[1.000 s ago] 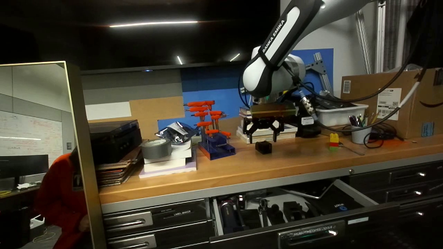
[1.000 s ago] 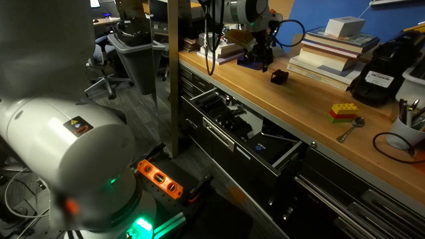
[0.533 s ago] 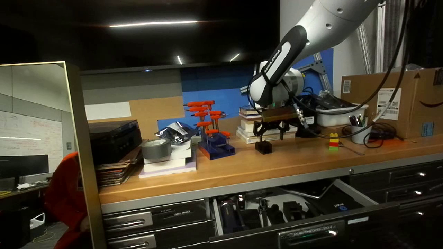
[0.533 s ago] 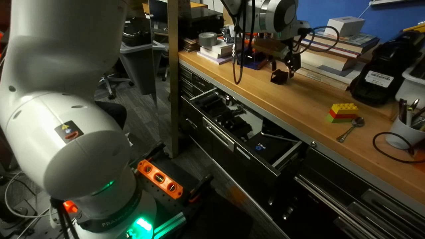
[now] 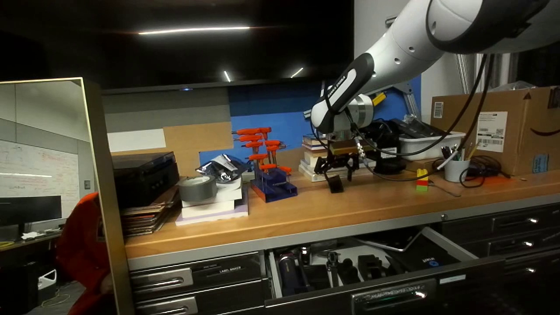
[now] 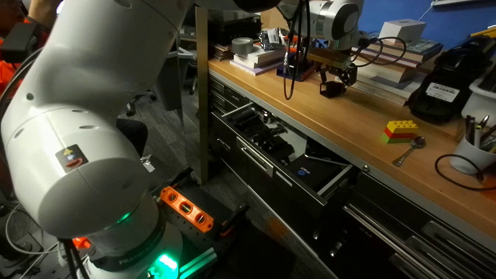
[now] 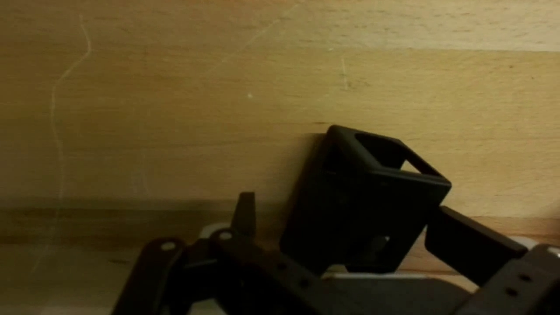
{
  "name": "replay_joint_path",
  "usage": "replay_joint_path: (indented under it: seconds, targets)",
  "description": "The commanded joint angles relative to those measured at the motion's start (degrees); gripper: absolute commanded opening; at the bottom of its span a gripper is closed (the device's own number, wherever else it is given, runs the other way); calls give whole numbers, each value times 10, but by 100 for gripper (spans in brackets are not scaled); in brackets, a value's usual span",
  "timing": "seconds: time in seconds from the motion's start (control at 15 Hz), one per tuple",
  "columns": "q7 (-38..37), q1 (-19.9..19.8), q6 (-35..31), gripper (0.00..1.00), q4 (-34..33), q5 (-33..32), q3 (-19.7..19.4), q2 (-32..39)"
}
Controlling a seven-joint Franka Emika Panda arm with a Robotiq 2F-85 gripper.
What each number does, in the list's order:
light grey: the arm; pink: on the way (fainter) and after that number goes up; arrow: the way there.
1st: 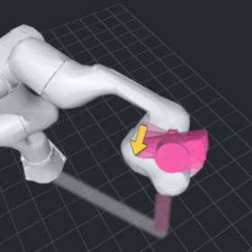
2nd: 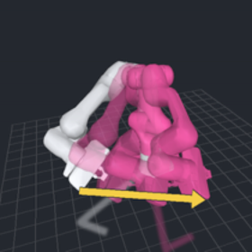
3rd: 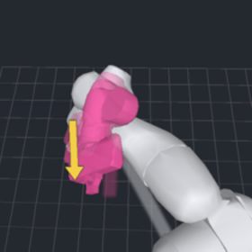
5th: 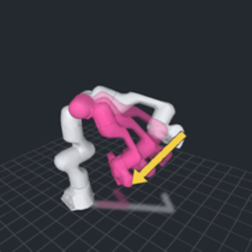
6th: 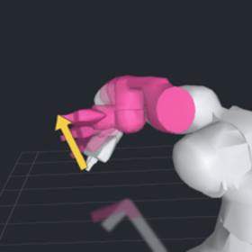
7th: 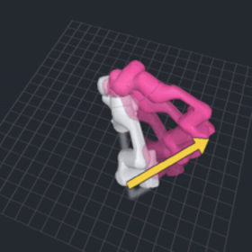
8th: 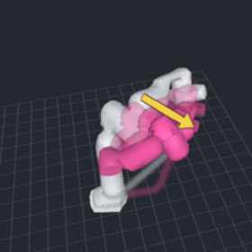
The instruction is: Place the black objects inside the open drawer, push the drawer closed
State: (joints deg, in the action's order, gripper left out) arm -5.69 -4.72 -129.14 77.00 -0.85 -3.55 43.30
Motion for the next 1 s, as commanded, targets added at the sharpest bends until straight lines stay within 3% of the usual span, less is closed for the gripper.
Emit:
replay_joint_path:
  seconds: [0.0, 0.47, 0.53, 0.6, 0.93]
  targets:
    - [31, -15, 62, 100, -86, 25, 17, 42]
    - [44, -23, 132, 100, -156, 39, 23, 87]
    - [46, -23, 135, 75, -164, 37, 22, 94]
    - [46, -24, 140, 74, -171, 37, 22, 99]
    - [42, -26, 161, 35, -199, 36, 22, 114]
